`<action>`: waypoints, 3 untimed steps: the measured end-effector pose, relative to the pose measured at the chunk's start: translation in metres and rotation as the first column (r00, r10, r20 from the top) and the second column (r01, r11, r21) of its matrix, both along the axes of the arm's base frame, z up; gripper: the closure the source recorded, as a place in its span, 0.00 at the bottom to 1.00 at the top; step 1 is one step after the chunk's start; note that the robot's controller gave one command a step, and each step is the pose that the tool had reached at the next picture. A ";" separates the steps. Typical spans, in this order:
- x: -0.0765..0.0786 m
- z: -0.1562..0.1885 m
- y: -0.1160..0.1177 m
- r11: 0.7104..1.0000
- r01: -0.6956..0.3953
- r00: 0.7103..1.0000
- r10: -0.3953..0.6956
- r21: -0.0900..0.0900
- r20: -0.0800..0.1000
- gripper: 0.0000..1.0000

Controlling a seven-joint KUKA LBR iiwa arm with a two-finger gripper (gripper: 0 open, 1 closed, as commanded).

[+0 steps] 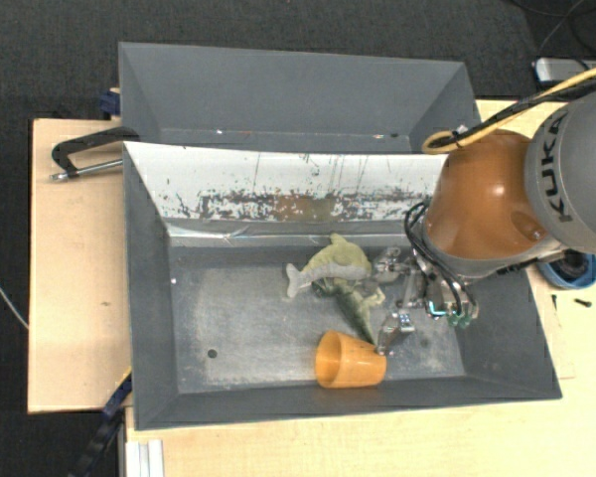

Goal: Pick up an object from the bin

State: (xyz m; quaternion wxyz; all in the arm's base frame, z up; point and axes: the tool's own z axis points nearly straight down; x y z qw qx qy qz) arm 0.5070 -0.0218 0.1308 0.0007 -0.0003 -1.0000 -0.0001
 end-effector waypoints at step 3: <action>0.062 0.183 0.009 0.994 0.108 0.994 -0.108 0.001 0.017 1.00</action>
Offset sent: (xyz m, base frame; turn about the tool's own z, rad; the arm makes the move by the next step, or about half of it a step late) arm 0.0368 0.0116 -0.0601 0.2840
